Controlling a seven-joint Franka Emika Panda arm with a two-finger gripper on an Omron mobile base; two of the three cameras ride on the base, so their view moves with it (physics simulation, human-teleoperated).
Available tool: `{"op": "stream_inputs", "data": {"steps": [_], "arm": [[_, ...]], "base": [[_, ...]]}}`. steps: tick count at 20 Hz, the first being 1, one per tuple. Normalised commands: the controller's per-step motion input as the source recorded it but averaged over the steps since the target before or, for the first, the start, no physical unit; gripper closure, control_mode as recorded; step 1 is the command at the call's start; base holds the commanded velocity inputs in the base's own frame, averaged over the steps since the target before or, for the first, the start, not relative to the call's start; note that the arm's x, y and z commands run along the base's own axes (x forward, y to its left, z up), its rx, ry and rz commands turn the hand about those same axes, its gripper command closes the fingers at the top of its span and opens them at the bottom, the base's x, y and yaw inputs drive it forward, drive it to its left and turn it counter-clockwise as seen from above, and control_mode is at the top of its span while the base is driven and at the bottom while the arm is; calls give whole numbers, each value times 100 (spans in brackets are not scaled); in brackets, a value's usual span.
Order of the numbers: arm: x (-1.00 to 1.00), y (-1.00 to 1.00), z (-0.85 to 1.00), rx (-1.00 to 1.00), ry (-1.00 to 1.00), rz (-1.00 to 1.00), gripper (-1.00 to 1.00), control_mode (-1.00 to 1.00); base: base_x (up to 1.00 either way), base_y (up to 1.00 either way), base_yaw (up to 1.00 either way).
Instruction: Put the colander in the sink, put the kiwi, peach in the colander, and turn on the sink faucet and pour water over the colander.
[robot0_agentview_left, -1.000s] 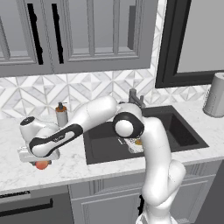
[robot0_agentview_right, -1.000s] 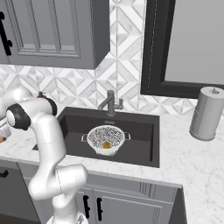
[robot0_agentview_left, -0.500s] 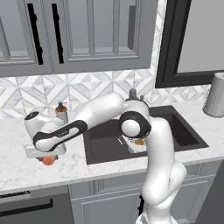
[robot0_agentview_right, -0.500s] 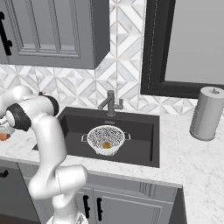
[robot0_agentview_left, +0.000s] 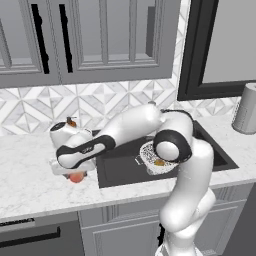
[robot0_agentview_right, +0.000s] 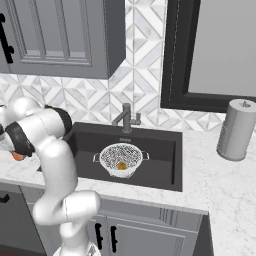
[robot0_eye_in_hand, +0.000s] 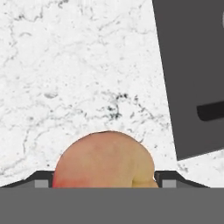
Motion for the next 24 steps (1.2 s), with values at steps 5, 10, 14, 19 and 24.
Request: {"op": "stream_inputs", "data": {"steps": [5,10,14,19,24], "arm": [[0,-94,3,0,0,0,100,-100],[0,-97,18,1,0,0,100,-100],[0,-99,23,3,0,0,100,-100],[0,-100,22,5,0,0,100,-100],[0,-100,11,8,0,0,100,-100]], "base": [[0,0,0],[0,0,0],[0,0,0],[0,0,0],[0,0,0]]}}
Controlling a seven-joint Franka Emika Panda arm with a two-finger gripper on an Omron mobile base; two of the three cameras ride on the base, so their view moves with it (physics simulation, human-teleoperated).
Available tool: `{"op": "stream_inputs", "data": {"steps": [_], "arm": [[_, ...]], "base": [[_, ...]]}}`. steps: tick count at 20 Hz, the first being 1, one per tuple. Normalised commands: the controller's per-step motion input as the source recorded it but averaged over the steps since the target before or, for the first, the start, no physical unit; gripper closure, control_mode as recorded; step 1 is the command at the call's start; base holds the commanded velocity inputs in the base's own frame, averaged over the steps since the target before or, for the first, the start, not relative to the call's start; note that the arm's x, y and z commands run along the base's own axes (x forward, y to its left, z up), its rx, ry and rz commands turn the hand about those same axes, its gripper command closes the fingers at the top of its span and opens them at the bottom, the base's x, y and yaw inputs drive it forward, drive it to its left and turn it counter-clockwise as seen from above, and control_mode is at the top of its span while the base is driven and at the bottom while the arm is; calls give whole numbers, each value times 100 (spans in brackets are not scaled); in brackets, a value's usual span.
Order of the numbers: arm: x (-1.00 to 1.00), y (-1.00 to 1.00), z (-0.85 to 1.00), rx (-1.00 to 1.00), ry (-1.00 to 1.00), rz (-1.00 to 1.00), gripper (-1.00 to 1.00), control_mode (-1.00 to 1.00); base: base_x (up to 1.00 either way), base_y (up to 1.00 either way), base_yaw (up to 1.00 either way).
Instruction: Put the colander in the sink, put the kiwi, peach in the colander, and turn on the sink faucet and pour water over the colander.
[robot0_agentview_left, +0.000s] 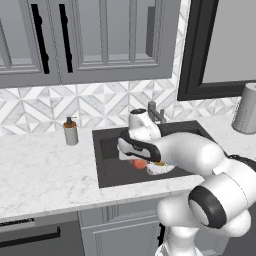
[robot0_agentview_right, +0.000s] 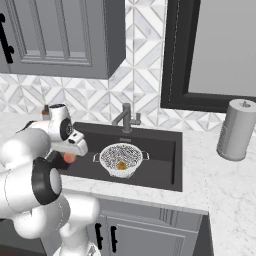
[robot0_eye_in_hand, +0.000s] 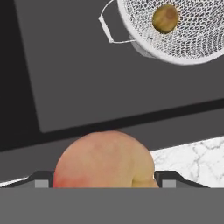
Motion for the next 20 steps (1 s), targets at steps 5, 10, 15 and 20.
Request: {"op": "stream_inputs", "data": {"steps": [5,10,15,20], "arm": [[4,-88,0,8,0,0,100,-100],[20,-65,0,9,0,0,100,-100],[47,-50,0,4,0,0,100,-100],[47,-26,0,0,0,0,100,-100]], "base": [[0,0,0],[0,0,0],[0,0,0],[0,0,0]]}}
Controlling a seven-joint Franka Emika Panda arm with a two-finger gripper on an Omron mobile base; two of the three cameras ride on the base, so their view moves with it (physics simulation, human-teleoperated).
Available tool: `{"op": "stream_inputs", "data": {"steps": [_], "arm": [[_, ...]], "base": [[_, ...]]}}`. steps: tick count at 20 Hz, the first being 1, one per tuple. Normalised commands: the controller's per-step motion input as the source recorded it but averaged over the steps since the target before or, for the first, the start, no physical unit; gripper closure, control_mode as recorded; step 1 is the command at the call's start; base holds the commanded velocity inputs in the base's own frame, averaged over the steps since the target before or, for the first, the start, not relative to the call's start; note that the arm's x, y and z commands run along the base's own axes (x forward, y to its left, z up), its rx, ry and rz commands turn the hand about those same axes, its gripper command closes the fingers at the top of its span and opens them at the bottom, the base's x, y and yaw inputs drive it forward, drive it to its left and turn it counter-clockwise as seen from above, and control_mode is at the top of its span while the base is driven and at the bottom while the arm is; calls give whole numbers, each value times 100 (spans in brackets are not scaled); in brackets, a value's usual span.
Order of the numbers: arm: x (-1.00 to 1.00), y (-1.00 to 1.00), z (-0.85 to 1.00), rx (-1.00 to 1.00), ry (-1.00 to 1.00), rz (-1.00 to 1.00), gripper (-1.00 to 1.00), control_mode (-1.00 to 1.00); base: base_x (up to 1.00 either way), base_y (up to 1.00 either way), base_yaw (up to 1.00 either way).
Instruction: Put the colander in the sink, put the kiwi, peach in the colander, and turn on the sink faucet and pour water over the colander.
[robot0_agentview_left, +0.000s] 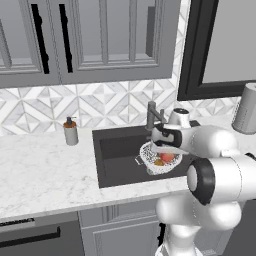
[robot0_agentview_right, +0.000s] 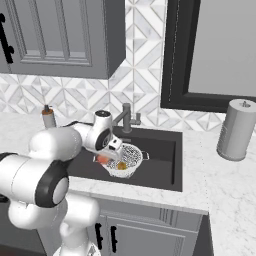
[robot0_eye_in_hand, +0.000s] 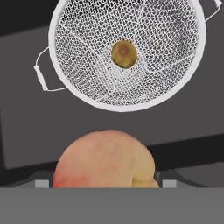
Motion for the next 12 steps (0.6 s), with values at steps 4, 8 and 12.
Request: {"op": "stream_inputs", "data": {"steps": [4,8,12], "arm": [[37,-1,-11,0,0,0,100,-100],[32,-7,-26,0,0,0,100,-100],[16,-29,-37,0,0,0,100,-100]], "base": [[0,0,0],[0,0,0],[0,0,0]]}}
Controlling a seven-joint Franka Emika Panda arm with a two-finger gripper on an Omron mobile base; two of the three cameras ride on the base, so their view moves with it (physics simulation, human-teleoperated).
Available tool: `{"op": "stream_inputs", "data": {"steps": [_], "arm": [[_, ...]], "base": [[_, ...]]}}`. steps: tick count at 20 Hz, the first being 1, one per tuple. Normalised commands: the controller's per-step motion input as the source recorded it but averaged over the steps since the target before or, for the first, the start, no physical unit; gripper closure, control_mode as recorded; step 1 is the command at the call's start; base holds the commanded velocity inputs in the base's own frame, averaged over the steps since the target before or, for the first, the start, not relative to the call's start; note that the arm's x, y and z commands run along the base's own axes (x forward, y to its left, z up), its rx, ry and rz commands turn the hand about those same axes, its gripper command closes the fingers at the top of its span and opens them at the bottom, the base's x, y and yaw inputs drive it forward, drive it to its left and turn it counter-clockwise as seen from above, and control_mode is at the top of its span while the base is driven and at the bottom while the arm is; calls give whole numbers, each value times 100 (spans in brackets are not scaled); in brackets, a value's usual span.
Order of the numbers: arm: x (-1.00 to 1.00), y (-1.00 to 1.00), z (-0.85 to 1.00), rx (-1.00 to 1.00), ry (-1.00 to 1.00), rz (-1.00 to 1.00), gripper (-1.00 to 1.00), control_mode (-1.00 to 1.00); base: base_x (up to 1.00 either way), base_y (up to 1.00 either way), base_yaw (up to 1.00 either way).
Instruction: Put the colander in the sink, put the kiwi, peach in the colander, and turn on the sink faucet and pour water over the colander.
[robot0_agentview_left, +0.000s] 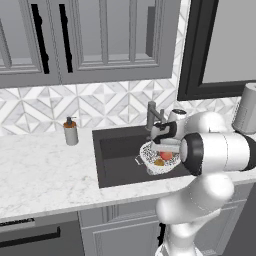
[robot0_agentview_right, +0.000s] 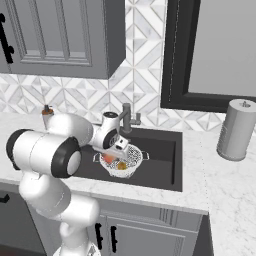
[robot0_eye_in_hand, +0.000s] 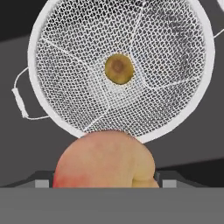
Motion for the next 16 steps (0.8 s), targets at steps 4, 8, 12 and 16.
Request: {"op": "stream_inputs", "data": {"steps": [4,8,12,16], "arm": [[12,-23,-35,0,0,0,100,-100],[24,-13,-28,0,0,0,100,-100],[31,0,-9,0,0,0,100,-100],[29,0,-8,0,0,0,100,-100]], "base": [[0,0,0],[0,0,0],[0,0,0],[0,0,0]]}}
